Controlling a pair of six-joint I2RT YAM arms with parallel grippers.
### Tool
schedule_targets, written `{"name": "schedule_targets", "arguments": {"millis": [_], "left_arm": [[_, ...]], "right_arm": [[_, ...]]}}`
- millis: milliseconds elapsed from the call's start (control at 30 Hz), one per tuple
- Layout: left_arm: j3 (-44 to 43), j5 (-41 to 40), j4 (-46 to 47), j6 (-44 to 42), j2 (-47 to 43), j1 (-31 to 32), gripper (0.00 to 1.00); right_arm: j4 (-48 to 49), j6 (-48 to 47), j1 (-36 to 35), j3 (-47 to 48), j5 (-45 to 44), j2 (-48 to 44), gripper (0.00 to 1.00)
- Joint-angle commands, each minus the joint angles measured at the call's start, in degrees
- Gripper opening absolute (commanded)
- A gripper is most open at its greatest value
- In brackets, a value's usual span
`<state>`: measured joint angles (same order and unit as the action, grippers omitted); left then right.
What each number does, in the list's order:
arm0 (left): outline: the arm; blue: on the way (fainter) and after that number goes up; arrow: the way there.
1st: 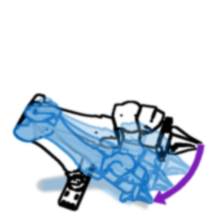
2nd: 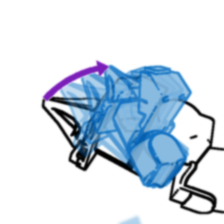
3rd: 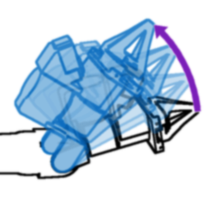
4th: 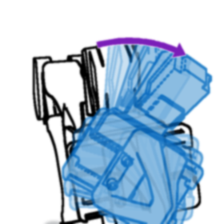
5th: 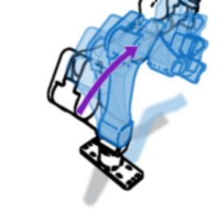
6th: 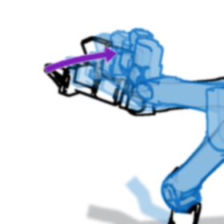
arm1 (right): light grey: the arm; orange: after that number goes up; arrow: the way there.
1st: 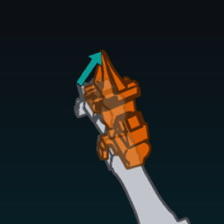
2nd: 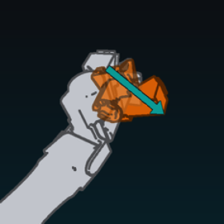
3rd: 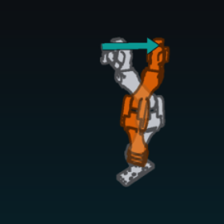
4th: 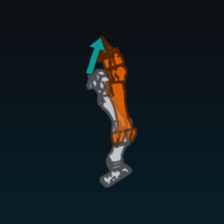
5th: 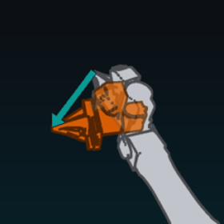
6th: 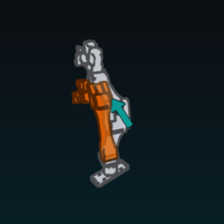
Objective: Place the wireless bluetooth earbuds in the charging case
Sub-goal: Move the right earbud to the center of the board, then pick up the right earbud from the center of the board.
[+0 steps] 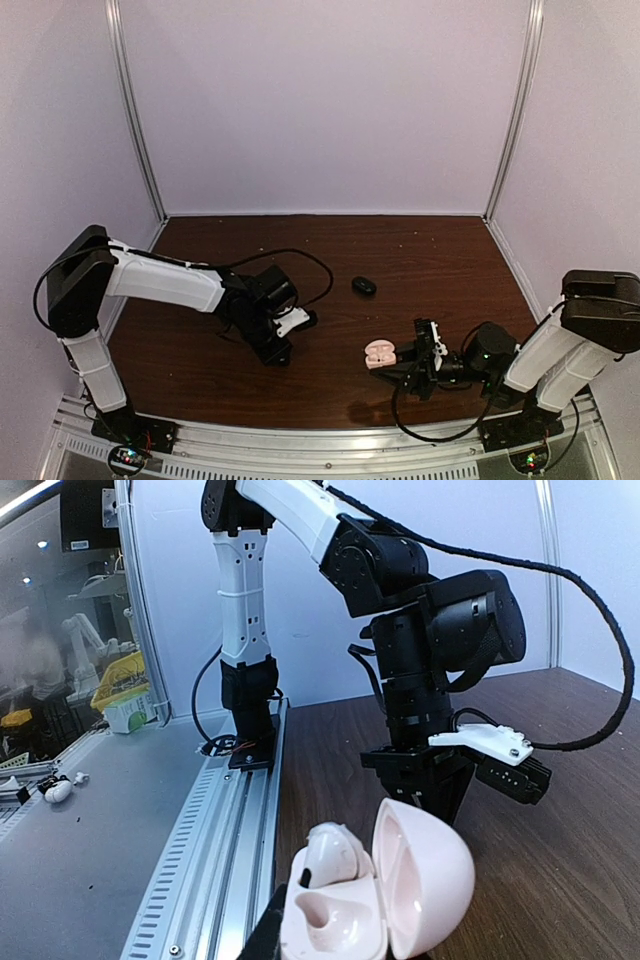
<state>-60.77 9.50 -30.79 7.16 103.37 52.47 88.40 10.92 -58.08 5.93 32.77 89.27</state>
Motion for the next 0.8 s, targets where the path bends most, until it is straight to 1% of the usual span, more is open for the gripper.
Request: {"name": "schedule_targets", "arguments": {"millis": [0, 100, 200, 467, 600, 767], "left_arm": [[-0.31, -4.43, -9.11, 5.25, 2.28, 1.18, 0.17], [-3.20, -4.77, -11.51, 5.04, 3.72, 2.18, 0.23], [-5.65, -5.58, -13.59, 4.58, 5.40, 2.84, 0.26], [-9.49, -7.49, -17.46, 3.12, 8.49, 4.11, 0.28], [-11.77, -8.63, -19.91, 1.98, 9.99, 4.55, 0.31], [-13.06, -10.86, -21.26, 0.45, 11.00, 4.55, 0.31]], "right_arm": [[5.32, 0.42, 0.34, -0.12, 0.37, -0.59, 0.00], [5.25, 0.42, 0.34, -0.29, 0.22, -0.75, 0.00], [5.07, 0.38, 0.38, -0.51, -0.02, -1.17, 0.00], [4.37, -0.28, 0.41, -0.91, -0.24, -1.74, 0.00], [4.66, -0.28, 0.34, -0.92, -0.16, -1.56, 0.00], [4.63, -0.36, 0.34, -1.10, -0.29, -1.86, 0.00]]}}
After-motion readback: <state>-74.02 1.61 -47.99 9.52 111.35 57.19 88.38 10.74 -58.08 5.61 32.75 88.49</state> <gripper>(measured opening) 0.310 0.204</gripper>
